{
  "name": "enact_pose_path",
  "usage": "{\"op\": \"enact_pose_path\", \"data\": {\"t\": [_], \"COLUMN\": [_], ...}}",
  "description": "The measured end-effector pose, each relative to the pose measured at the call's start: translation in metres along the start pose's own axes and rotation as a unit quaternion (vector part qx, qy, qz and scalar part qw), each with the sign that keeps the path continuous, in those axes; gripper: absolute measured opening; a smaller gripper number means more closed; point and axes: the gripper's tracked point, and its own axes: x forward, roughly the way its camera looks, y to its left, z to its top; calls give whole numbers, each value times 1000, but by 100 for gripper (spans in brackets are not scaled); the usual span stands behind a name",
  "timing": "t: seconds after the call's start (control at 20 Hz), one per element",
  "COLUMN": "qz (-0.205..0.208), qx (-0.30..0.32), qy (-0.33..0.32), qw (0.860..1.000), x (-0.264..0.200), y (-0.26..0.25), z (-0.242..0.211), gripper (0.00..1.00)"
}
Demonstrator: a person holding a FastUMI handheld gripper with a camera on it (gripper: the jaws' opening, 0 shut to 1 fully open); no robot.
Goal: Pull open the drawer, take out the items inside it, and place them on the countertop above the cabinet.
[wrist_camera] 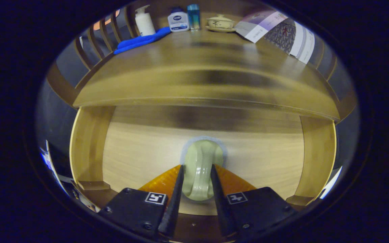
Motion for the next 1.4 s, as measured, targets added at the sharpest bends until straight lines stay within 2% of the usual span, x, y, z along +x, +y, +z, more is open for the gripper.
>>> {"op": "enact_pose_path", "data": {"t": [0.1, 0.2, 0.25, 0.75, 1.05, 1.3, 1.4], "qz": [-7, 3, 5, 45, 67, 74, 61], "qx": [-6, -6, -2, 13, 22, 51, 58], "qy": [-2, 3, 3, -64, -122, -143, -145], "qw": [1000, 1000, 1000, 997, 990, 986, 986], "x": [0, -2, -2, -72, -131, -140, -134], "y": [-2, 1, 2, 1, -3, -12, -18], "z": [0, -2, -3, 17, 55, 101, 119], "gripper": [36, 26, 25, 23, 24, 24, 24]}}
